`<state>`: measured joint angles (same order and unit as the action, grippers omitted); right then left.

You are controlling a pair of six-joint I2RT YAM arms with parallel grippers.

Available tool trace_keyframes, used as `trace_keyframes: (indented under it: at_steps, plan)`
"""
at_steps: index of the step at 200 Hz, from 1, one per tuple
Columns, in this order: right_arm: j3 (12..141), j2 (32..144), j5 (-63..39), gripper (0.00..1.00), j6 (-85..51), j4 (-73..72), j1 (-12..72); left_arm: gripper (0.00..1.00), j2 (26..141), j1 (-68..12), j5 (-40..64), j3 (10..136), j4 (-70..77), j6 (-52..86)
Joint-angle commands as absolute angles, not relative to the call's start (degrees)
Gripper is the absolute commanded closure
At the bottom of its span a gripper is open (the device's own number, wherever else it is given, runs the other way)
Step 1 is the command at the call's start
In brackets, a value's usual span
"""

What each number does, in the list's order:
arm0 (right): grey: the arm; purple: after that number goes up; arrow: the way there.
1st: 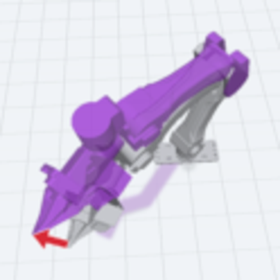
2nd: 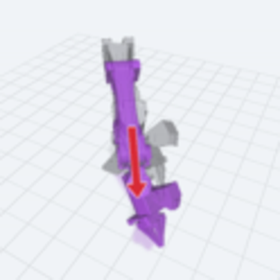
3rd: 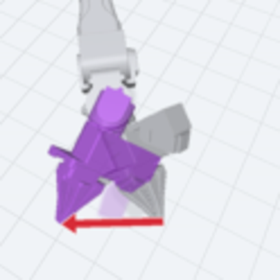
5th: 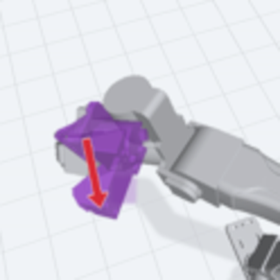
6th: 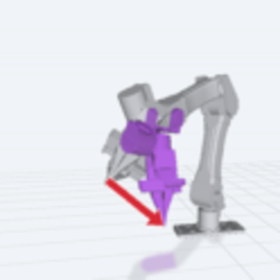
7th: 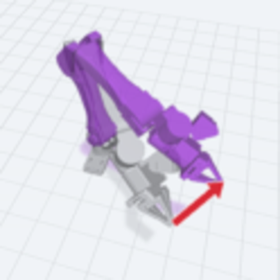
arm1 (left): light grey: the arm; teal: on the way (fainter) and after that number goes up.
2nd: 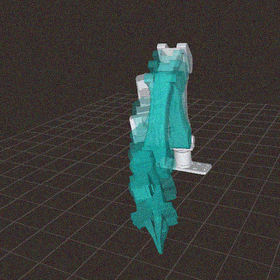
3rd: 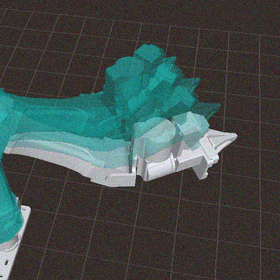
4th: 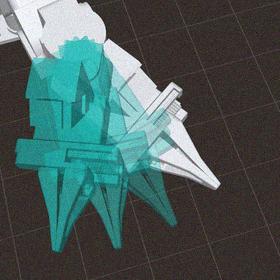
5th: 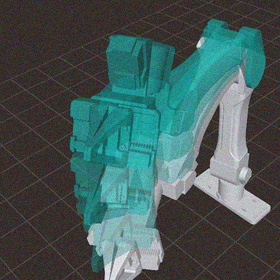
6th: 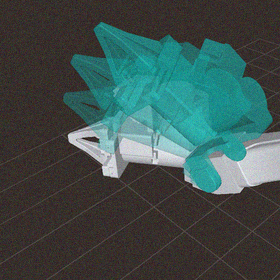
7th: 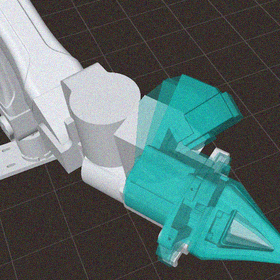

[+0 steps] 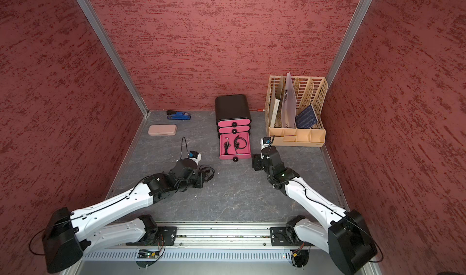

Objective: Place the wired earphones into the drawer by color
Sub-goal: Pick up the wired earphones from the center of the board, then place the wired earphones in the drawer.

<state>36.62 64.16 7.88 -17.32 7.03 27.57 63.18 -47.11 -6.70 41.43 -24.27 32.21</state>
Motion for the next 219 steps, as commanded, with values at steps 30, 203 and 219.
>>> trace_keyframes:
  at_steps: [30, 203, 219]
  plan:
    - [36.01, 63.29, 9.82, 0.34, -17.14, 5.71, 27.17, 1.00, 72.44, -45.10, -3.19, 48.76, -11.75, 26.74]
    - [34.98, 62.44, 12.07, 0.34, -17.31, 4.75, 27.23, 1.00, 104.70, -41.22, 0.48, 66.36, 11.53, 29.17]
    - [34.88, 62.24, 11.97, 0.34, -17.31, 4.76, 27.24, 1.00, 106.83, -41.13, 0.26, 67.29, 12.76, 29.68]
